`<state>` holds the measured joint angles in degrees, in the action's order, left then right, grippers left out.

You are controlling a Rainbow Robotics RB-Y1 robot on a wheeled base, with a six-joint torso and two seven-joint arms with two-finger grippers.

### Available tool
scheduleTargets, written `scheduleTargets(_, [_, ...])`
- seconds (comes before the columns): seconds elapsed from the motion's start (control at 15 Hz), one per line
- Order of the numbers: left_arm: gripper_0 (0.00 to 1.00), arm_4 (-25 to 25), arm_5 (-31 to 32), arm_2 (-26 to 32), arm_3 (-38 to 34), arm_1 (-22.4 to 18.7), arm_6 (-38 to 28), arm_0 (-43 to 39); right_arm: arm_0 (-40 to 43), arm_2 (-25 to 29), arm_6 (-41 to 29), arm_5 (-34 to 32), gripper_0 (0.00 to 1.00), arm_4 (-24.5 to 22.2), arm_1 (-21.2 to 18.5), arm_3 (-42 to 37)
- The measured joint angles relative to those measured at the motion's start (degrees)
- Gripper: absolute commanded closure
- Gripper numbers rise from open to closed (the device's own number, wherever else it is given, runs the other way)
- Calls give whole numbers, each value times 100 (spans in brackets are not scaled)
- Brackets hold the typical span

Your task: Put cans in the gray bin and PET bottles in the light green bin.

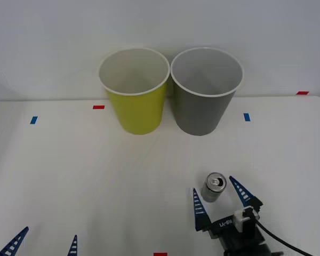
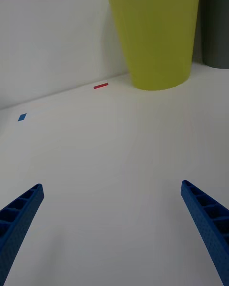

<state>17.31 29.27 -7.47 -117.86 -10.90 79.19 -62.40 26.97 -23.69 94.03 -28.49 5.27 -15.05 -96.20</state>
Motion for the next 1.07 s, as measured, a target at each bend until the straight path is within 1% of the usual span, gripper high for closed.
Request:
scheduleTargets(0.33, [0,0,0,0,0,0,0,0,-173,147,6,336,0,-13,256,4])
scheduleTargets(0.4, [0,0,0,0,0,0,0,0,-206,173,10,390,2,-14,293,4])
scheduleTargets(0.47, [0,0,0,0,0,0,0,0,-235,197,15,417,52,-15,314,5])
scheduleTargets(0.53, [0,0,0,0,0,0,0,0,-251,212,16,424,83,-15,320,4])
scheduleTargets(0.6, [0,0,0,0,0,0,0,0,-258,215,14,425,91,-5,318,1])
scheduleTargets(1.07, [0,0,0,0,0,0,0,0,-233,227,-64,412,96,147,348,-1])
